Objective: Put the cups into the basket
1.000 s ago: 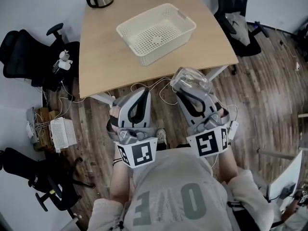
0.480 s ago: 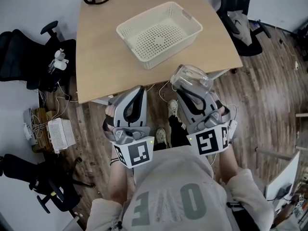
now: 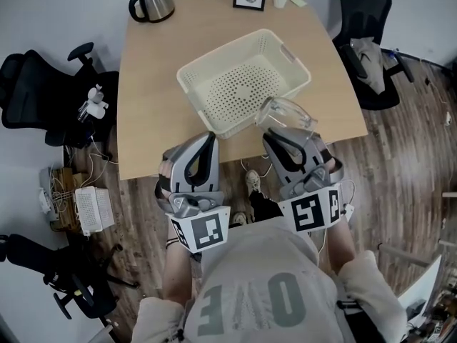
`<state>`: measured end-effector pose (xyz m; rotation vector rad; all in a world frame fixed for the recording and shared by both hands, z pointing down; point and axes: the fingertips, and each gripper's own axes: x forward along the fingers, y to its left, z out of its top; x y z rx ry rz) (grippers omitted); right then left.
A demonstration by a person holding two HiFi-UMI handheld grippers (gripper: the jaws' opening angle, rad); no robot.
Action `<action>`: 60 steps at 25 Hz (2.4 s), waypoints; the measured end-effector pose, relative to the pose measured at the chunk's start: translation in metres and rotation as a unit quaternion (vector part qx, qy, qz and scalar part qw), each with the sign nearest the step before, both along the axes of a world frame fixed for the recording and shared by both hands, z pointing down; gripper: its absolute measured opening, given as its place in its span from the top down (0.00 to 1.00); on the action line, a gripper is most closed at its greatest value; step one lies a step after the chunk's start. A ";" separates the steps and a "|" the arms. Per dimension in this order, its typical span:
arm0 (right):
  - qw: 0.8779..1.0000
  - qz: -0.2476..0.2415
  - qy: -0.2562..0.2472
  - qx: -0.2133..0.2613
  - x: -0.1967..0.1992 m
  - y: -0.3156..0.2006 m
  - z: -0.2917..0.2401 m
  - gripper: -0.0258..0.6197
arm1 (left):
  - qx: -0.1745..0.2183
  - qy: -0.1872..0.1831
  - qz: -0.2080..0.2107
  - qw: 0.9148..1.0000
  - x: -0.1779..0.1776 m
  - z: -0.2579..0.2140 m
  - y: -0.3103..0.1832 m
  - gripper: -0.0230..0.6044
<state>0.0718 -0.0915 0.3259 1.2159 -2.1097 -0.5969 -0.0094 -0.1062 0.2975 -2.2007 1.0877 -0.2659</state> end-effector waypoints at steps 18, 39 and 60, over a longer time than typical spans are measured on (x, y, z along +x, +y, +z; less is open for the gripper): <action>0.999 -0.031 0.010 -0.012 0.058 -0.128 0.004 0.90 | 0.001 -0.004 -0.026 1.000 0.055 -0.006 -0.131 0.95; 0.995 -0.010 0.057 -0.085 0.051 -0.205 0.048 0.89 | -0.020 0.015 0.013 1.000 0.060 -0.002 -0.205 0.95; 0.903 -0.142 0.285 -0.290 0.020 -0.220 0.189 0.89 | -0.091 0.074 -0.012 0.993 0.037 0.043 -0.235 0.95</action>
